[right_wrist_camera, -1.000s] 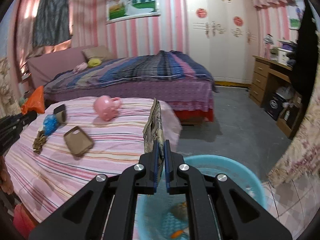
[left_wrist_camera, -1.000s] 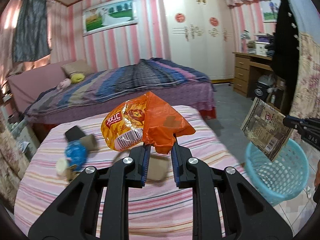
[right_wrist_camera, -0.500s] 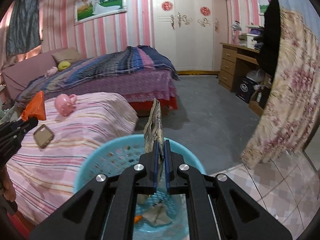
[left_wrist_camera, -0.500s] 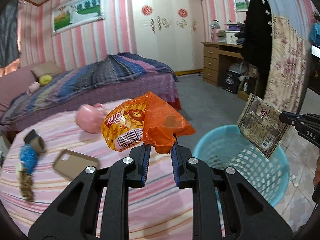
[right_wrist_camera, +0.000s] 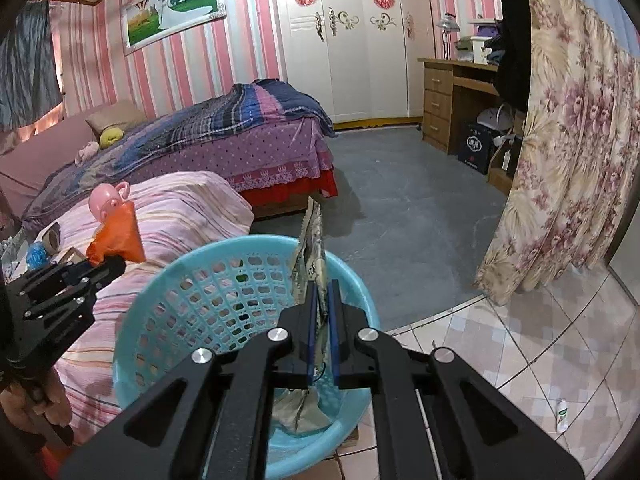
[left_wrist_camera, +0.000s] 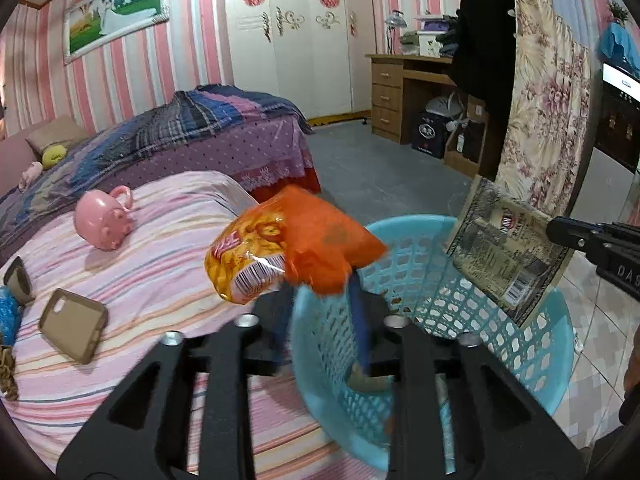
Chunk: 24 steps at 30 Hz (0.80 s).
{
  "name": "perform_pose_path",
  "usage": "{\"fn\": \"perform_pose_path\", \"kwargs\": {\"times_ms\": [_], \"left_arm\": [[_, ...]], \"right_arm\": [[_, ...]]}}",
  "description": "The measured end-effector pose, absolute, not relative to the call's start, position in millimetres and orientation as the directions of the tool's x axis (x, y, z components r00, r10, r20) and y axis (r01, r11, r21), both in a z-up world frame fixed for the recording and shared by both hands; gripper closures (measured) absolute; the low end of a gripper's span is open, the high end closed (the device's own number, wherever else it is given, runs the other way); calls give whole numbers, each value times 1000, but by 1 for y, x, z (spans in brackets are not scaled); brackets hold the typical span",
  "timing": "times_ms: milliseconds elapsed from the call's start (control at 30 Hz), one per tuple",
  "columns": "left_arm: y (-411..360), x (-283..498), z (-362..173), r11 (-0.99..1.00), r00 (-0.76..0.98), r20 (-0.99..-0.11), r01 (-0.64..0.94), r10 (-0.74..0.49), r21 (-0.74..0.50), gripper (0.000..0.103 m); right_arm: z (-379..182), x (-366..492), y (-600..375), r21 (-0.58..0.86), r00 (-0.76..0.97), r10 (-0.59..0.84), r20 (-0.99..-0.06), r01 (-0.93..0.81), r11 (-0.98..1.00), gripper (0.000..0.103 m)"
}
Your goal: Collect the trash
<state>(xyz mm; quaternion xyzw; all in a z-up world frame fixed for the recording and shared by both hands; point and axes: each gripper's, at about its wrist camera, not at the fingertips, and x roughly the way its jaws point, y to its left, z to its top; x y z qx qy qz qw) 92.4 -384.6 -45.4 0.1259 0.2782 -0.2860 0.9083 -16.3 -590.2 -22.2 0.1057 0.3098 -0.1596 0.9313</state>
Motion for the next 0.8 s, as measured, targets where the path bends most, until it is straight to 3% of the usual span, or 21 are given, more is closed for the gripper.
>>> {"fn": "perform_pose_path", "kwargs": {"times_ms": [67,233,367,800], "left_arm": [[-386,93,-50,811,695,-574,579,-434,88,44],[-377,96,-51,834,732,-557,539,-393,119,21],[-361,101,-43,846,750,-539,519,-384,119,15],[-330,101,-42,851,753,-535,512,-382,114,14]], "right_arm": [[-23,-13,-587,87,751,-234,-617,361,929,97],[-29,-6,-584,77,747,-235,-621,357,931,97],[-30,-1,-581,75,746,-236,-623,357,931,97],[-28,4,-571,78,753,-231,-617,350,934,97]]}}
